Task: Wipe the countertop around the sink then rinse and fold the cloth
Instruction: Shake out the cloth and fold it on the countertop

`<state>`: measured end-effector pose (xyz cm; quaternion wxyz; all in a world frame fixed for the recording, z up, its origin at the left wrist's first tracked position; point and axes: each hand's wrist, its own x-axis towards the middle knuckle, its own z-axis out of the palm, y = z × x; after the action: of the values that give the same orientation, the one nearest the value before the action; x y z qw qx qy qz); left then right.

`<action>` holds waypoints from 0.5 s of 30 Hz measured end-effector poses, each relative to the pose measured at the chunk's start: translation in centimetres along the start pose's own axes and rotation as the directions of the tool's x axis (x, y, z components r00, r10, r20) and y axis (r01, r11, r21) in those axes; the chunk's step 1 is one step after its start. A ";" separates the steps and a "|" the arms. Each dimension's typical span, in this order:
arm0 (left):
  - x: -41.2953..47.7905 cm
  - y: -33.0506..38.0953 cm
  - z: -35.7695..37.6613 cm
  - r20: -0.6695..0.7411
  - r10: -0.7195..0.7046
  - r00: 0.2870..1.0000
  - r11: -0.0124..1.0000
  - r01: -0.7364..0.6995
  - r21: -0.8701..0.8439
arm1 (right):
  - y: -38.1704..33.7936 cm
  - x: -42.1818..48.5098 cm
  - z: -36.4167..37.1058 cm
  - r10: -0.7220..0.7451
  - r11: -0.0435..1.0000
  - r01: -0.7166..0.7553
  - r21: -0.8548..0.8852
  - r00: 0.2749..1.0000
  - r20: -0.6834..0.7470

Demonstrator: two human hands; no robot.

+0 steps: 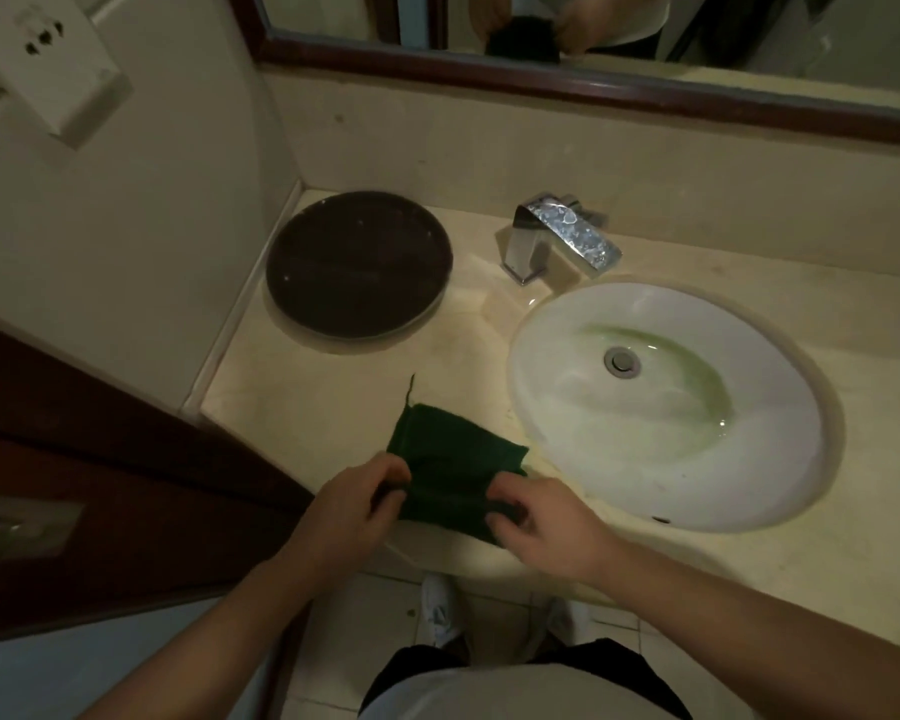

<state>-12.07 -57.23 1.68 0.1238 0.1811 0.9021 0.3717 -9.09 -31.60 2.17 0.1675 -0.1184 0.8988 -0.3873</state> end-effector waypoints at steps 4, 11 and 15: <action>3.7 1.6 -0.5 -0.025 -0.150 0.988 0.981 0.146 -0.125 | 0.4 2.5 -0.4 0.266 0.961 -0.246 0.124 0.944 -0.193; 10.0 1.9 0.6 -0.034 -0.228 0.973 0.957 0.230 0.175 | 1.0 4.1 -0.7 0.485 0.858 -0.510 -0.056 0.842 -0.236; 7.9 1.6 0.6 -0.315 -0.197 0.929 0.949 0.261 0.175 | 0.5 3.4 -0.3 0.364 0.866 -0.461 -0.192 0.846 -0.390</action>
<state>-18.60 -52.44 1.69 0.0112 0.0293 0.9600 0.2782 -12.35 -32.25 1.31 0.0711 0.1262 0.9633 -0.2261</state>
